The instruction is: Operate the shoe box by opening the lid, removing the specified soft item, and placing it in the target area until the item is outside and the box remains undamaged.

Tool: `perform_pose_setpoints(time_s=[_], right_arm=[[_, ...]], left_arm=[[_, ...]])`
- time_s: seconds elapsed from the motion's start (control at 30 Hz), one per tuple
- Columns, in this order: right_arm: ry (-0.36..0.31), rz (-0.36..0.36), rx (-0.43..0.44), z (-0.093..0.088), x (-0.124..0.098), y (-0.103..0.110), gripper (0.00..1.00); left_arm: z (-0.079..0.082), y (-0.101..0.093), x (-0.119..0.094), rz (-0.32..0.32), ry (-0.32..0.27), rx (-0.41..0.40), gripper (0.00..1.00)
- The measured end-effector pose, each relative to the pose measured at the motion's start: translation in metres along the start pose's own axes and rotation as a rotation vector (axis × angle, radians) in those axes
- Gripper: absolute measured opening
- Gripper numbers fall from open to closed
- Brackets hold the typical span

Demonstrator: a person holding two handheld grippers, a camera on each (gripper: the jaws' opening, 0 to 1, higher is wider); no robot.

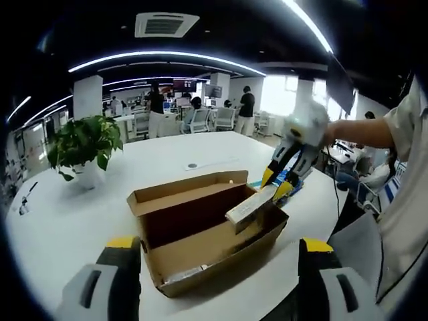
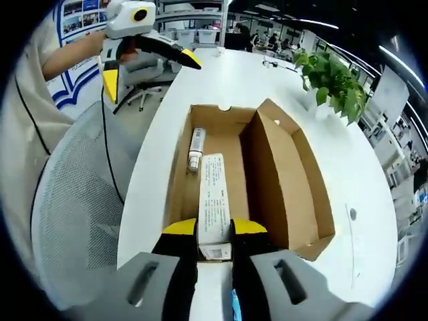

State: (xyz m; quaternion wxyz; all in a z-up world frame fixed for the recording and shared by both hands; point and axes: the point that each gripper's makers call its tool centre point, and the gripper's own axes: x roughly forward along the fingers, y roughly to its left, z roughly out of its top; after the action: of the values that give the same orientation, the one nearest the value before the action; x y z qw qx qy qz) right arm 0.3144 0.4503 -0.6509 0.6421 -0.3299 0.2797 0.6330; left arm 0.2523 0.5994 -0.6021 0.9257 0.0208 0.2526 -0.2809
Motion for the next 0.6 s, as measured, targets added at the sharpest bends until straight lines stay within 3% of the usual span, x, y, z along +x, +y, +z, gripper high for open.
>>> perform_pose_setpoints(time_s=[0.33, 0.6], right_arm=[[-0.046, -0.016, -0.005, 0.003, -0.032, -0.008, 0.15], [-0.07, -0.047, 0.004, -0.005, -0.058, -0.02, 0.15]], left_arm=[[-0.002, -0.002, 0.0, 0.001, 0.003, 0.002, 1.0], [-0.006, -0.006, 0.003, -0.008, 0.01, 0.002, 1.0]])
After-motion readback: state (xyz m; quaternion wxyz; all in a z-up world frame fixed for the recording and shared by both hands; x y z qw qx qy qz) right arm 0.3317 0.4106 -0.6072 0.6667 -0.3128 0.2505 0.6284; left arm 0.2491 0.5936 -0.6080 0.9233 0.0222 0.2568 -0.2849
